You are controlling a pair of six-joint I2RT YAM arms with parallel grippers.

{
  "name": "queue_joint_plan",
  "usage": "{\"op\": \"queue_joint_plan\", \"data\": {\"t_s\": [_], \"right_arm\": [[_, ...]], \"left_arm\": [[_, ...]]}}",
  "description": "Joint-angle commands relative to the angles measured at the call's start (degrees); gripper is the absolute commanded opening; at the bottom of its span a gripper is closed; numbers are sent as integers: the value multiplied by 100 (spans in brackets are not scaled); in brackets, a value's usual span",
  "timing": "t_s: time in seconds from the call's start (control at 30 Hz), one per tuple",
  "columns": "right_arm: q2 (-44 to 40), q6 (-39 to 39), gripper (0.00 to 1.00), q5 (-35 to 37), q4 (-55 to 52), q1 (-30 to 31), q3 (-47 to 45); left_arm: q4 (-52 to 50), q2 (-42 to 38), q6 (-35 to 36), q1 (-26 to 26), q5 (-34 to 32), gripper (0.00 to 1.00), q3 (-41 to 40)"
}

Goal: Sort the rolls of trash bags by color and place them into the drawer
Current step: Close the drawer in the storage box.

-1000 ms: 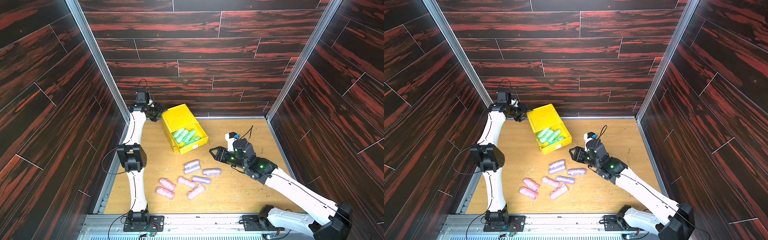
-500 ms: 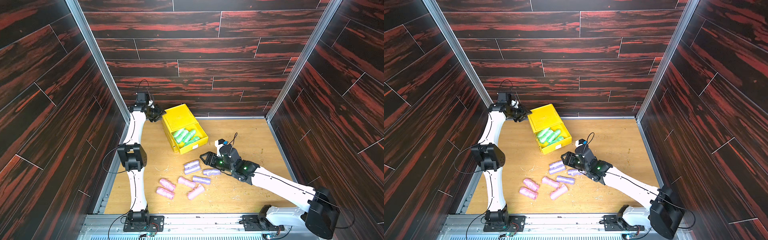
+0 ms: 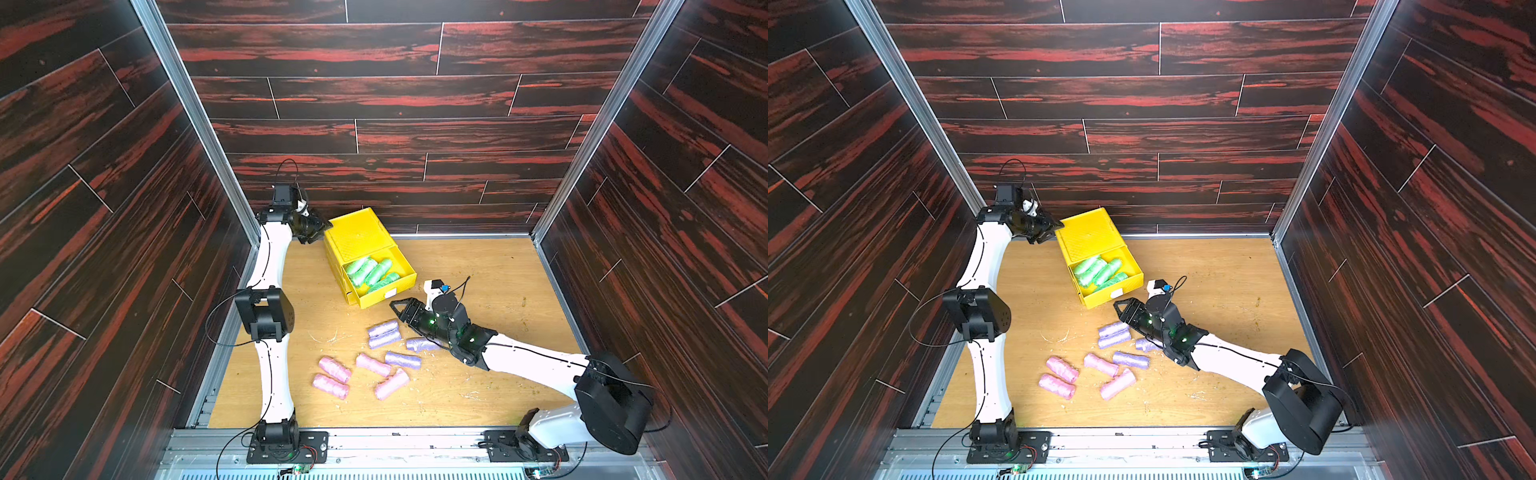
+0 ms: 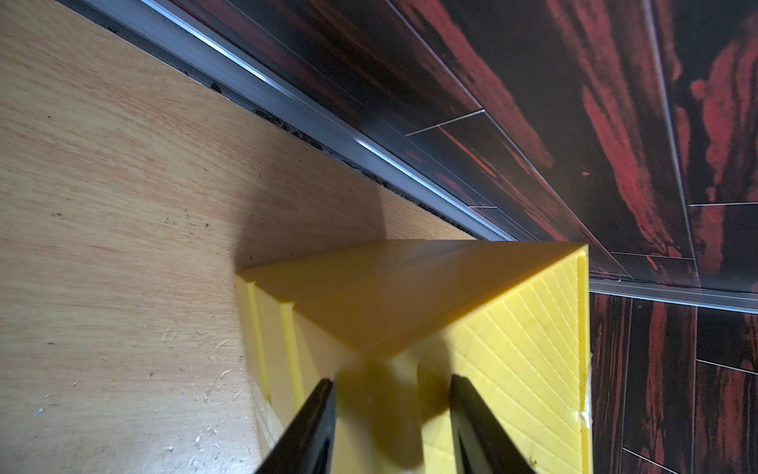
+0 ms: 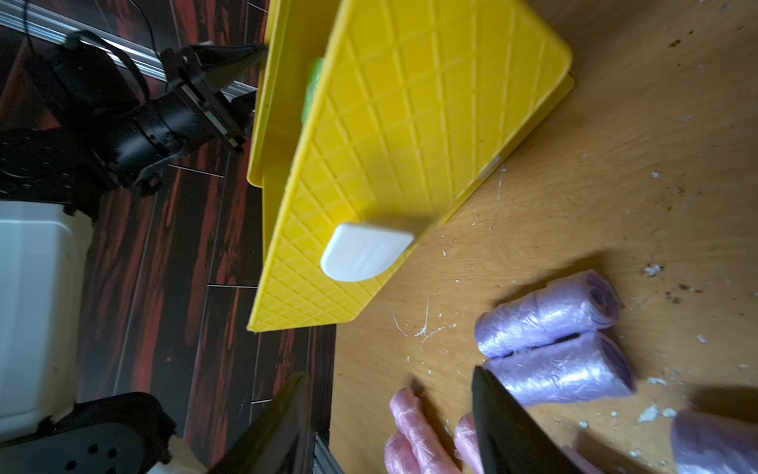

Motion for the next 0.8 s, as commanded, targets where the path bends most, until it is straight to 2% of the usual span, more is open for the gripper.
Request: {"op": "queue_joint_plan", "data": {"t_s": [0.0, 0.4, 0.77], "right_arm": [[92, 273, 67, 8, 790, 29, -90], [926, 571, 64, -114, 1285, 24, 479], [1573, 480, 63, -11, 1051, 16, 1347]], "left_arm": [[-512, 331, 143, -107, -81, 48, -52], [-532, 399, 148, -160, -61, 48, -37], [-545, 453, 174, -237, -78, 48, -40]]}}
